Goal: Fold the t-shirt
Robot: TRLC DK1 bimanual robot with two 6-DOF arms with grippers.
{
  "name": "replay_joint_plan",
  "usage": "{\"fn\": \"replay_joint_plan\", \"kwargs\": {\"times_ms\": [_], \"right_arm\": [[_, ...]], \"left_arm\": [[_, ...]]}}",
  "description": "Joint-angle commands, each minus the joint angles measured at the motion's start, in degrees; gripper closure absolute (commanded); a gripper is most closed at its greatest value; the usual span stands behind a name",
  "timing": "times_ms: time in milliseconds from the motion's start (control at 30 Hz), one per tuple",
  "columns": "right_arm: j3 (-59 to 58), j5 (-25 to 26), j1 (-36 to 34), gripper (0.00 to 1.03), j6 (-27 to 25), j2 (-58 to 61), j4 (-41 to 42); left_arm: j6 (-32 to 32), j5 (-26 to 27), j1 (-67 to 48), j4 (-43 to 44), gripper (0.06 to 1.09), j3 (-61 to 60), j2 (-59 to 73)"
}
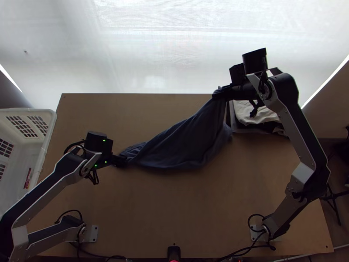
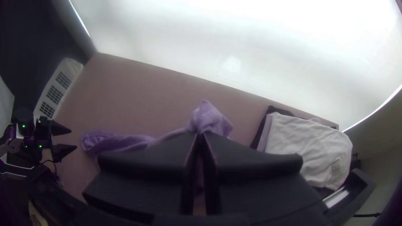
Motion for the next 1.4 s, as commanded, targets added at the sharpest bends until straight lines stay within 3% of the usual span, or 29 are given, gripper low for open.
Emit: {"fn": "replay_joint_plan", "kwargs": {"times_ms": [0,167,367,833,900,1367], "right_arm": [[-0.94,0.18,-0.36,1.00,0.02,-0.82,0.02],[-1.29,0.18,-0.19,1.00,0.02,-0.65,0.02],[-1.29,0.18,-0.45,1.00,0.02,-0.39,0.11],[-1.55,0.27,-0.71,1.00,0.02,-0.03,0.11],[-1.73,0.27,-0.71,1.00,0.02,0.05,0.11],[-2.35,0.36,-0.62,1.00,0.11,-0.03,0.11]], "left_arm": [[10.18,-4.04,0.85,1.05,0.11,-6.12,-1.62],[18.36,-4.04,3.49,0.96,0.11,-8.93,-3.82],[23.89,-3.95,4.90,5.80,0.11,-11.74,-5.22],[30.84,-2.98,-2.66,8.00,0.11,-16.84,-8.04],[31.63,-2.98,-3.37,8.26,0.16,-17.54,-8.04],[33.65,-2.98,-2.93,20.83,0.17,-19.21,-0.57]]}}
